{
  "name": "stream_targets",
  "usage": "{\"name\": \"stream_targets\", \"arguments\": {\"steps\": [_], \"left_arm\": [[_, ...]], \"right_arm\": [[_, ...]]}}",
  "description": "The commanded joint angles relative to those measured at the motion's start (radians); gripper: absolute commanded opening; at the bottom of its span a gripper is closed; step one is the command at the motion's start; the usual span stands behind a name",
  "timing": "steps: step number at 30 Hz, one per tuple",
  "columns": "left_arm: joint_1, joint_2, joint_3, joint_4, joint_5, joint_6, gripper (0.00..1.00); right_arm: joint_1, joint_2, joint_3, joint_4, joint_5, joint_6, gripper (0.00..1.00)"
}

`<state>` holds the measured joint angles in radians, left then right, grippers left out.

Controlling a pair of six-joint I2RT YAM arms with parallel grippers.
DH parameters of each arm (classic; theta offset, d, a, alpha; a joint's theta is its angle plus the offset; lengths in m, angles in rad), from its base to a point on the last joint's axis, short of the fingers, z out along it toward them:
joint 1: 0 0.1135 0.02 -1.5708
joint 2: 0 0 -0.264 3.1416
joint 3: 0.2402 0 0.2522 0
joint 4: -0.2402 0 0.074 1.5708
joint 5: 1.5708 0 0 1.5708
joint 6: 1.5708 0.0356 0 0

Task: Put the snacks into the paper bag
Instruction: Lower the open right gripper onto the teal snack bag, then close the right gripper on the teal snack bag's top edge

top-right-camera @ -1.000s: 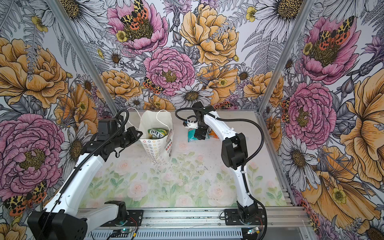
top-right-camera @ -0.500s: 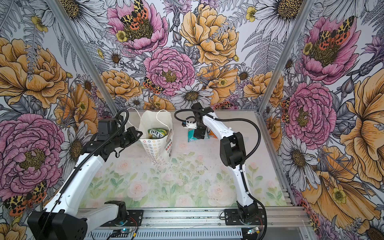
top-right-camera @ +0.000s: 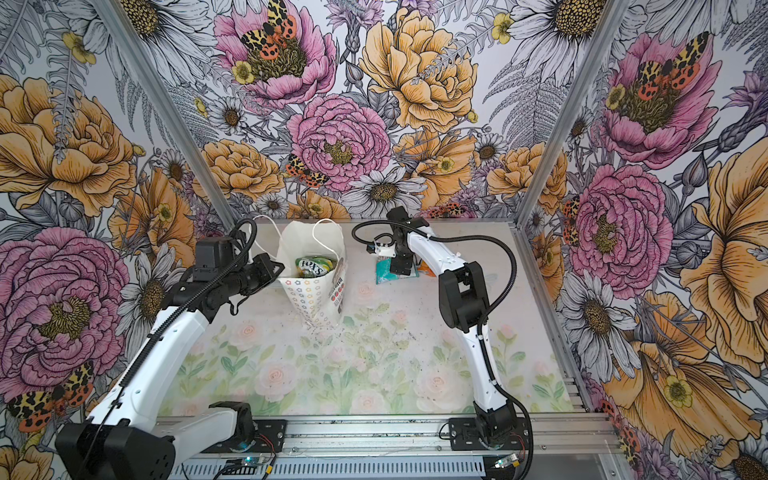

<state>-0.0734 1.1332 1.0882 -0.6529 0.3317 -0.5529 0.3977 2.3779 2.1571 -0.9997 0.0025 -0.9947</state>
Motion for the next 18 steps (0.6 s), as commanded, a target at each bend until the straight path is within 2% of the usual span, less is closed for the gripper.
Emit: {"name": "stream_targets", "arguments": {"steps": [1,11,18], "left_arm": [[0.01,0.003,-0.015,-0.021,-0.011,-0.016,0.0],[0.017,0.01,-0.016,-0.021,-0.011,-0.008,0.0],[0.026,0.011,-0.017,-0.021,-0.003,-0.005,0.0]], "right_arm": [[0.003,0.031,0.006,0.025,-0.033,-0.017,0.91],[0.024,0.089,0.006,0.058,-0.025,-0.008,0.9],[0.04,0.096,-0.005,0.056,-0.022,0.017,0.83]]}}
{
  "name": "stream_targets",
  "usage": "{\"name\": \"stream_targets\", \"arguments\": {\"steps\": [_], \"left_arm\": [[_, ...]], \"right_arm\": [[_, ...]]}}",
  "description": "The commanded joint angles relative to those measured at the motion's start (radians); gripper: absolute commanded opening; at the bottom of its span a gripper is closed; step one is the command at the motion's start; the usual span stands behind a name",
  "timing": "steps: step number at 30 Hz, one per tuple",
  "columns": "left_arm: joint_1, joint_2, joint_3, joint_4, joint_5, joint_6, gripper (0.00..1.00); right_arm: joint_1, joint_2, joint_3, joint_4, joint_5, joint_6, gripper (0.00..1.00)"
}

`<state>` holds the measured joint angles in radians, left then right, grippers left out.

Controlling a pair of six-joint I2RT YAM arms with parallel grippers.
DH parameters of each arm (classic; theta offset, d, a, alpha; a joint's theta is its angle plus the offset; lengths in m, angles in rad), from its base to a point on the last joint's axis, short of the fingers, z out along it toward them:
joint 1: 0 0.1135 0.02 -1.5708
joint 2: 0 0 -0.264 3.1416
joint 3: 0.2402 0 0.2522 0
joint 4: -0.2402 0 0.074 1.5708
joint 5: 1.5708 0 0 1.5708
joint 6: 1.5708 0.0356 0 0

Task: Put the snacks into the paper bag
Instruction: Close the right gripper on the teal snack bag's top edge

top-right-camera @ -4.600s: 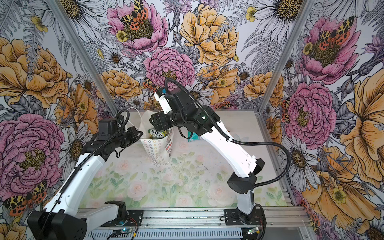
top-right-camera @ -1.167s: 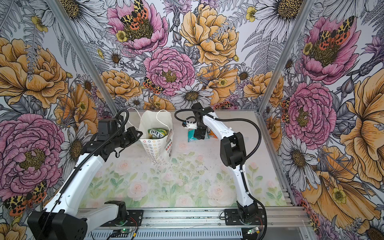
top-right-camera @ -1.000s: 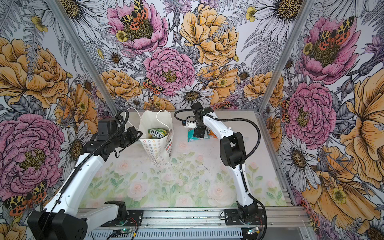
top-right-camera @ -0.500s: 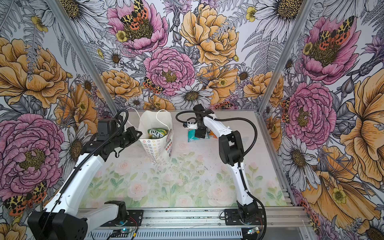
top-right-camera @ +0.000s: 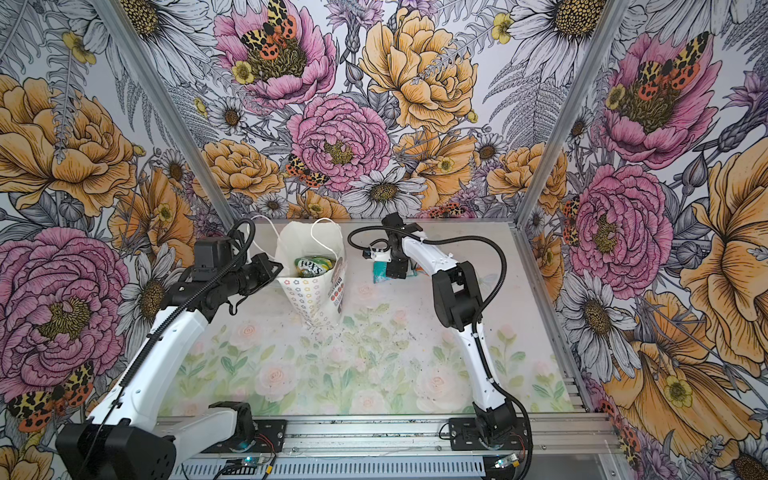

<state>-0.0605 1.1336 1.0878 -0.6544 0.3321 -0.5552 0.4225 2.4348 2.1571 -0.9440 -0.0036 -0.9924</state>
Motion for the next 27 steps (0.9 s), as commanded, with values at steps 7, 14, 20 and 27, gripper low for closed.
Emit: {"name": "stream_targets", "arguments": {"steps": [7,14,20,27], "left_arm": [[0.022,-0.011,-0.031,-0.019,-0.004,-0.002,0.0],[0.025,-0.015,-0.037,-0.019,0.005,-0.003,0.0],[0.026,-0.028,-0.043,-0.019,0.006,-0.004,0.0],[0.027,-0.04,-0.052,-0.019,0.008,-0.008,0.0]], "right_arm": [[0.024,0.001,-0.053,-0.005,-0.015,0.038,0.7],[0.025,-0.03,-0.064,-0.057,-0.018,0.086,0.46],[0.024,-0.051,-0.077,-0.074,-0.03,0.141,0.33],[0.024,-0.083,-0.116,-0.089,-0.035,0.217,0.27]]}}
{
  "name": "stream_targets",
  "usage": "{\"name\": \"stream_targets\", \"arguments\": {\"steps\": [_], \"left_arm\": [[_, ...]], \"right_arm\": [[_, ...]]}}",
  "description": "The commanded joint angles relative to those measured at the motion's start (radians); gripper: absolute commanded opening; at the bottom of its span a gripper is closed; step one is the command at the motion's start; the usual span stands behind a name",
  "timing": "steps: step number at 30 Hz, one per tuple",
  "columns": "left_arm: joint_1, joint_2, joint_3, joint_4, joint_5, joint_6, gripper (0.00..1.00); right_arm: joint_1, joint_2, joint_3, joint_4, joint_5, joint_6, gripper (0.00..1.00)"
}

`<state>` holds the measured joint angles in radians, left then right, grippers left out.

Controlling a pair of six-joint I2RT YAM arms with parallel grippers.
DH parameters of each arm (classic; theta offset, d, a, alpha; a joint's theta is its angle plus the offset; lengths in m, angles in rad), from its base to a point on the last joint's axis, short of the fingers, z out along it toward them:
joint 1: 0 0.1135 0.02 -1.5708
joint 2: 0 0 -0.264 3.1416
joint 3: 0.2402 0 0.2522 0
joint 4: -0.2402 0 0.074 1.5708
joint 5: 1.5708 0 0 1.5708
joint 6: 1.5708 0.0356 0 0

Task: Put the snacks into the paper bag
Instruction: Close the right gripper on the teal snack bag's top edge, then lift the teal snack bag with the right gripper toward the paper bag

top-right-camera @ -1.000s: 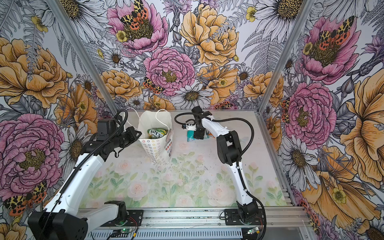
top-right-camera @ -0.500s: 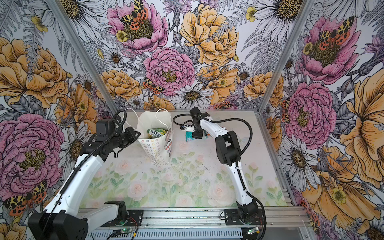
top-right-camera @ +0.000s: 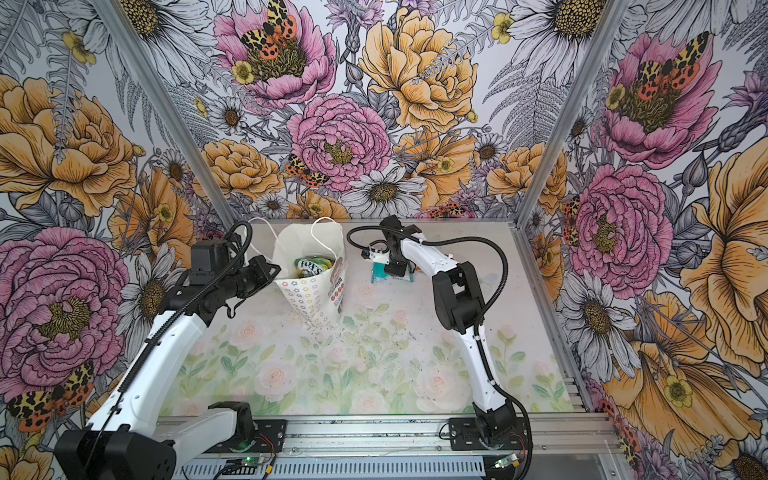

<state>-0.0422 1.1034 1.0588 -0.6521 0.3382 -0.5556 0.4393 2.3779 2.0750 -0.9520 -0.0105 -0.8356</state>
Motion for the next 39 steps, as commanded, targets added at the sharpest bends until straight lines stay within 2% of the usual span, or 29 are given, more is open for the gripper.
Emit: {"name": "stream_targets", "arguments": {"steps": [1,10,20,23,32,39], "left_arm": [[0.009,-0.01,-0.023,-0.021,0.002,-0.009,0.0],[0.008,-0.012,-0.017,-0.021,0.005,-0.009,0.0],[0.009,-0.002,-0.017,-0.02,0.006,-0.006,0.0],[0.008,0.0,-0.014,-0.02,0.005,-0.005,0.0],[0.008,0.001,-0.015,-0.02,0.007,-0.007,0.0],[0.008,0.003,-0.011,-0.02,0.007,-0.01,0.0]], "right_arm": [[0.007,-0.031,-0.036,-0.086,-0.035,0.073,0.25],[-0.001,-0.049,-0.046,-0.146,-0.109,0.216,0.0],[-0.014,-0.067,-0.043,-0.181,-0.195,0.323,0.0],[-0.02,-0.081,-0.045,-0.189,-0.224,0.354,0.06],[-0.033,-0.1,-0.028,-0.21,-0.243,0.471,0.02],[-0.054,-0.095,0.039,-0.27,-0.327,0.638,0.0]]}}
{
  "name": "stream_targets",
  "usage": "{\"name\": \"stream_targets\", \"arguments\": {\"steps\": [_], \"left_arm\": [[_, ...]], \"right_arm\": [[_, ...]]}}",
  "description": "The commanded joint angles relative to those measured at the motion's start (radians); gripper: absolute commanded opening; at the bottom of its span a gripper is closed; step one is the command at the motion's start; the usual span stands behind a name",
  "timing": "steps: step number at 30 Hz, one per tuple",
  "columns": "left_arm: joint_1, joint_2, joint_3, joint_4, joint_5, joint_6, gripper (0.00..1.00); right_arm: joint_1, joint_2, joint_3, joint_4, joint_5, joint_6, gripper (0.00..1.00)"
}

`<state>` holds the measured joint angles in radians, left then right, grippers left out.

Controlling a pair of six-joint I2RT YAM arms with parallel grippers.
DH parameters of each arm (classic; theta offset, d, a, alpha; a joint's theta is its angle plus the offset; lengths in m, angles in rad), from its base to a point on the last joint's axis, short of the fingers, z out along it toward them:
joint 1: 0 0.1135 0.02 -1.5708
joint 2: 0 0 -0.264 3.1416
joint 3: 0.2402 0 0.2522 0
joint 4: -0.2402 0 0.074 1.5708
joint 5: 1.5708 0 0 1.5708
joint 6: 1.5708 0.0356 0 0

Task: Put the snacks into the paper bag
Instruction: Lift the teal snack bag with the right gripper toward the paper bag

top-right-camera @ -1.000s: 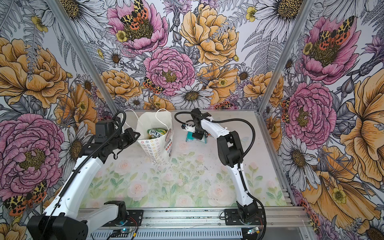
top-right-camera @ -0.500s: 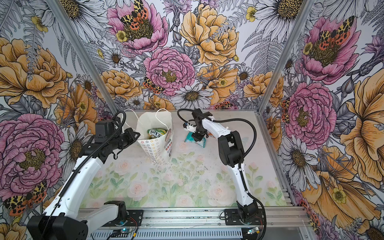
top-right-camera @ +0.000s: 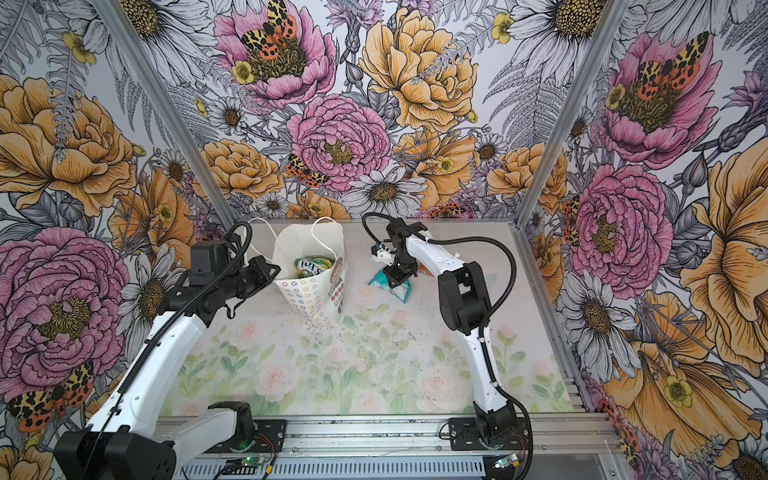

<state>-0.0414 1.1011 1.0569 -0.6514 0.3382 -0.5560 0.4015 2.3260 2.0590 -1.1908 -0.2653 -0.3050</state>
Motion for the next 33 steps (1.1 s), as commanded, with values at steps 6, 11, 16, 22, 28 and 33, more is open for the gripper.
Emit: {"name": "stream_targets", "arguments": {"steps": [6,11,16,22,28,33], "left_arm": [[0.008,0.012,-0.009,-0.02,0.005,-0.008,0.0],[0.008,0.026,0.0,-0.02,0.009,-0.009,0.0],[0.008,0.028,0.005,-0.02,0.008,-0.009,0.0],[0.008,0.028,0.008,-0.02,0.009,-0.009,0.0],[0.007,0.024,0.009,-0.021,0.009,-0.01,0.0],[0.007,0.019,0.008,-0.021,0.01,-0.01,0.0]], "right_arm": [[-0.043,-0.105,0.062,-0.02,-0.23,0.258,0.0],[-0.049,-0.16,0.107,-0.03,-0.243,0.367,0.0],[-0.047,-0.238,0.197,-0.035,-0.25,0.448,0.0],[-0.015,-0.303,0.393,-0.025,-0.259,0.587,0.0],[0.114,-0.31,0.607,0.071,-0.218,0.748,0.0],[0.271,-0.296,0.658,0.176,-0.08,0.791,0.0]]}}
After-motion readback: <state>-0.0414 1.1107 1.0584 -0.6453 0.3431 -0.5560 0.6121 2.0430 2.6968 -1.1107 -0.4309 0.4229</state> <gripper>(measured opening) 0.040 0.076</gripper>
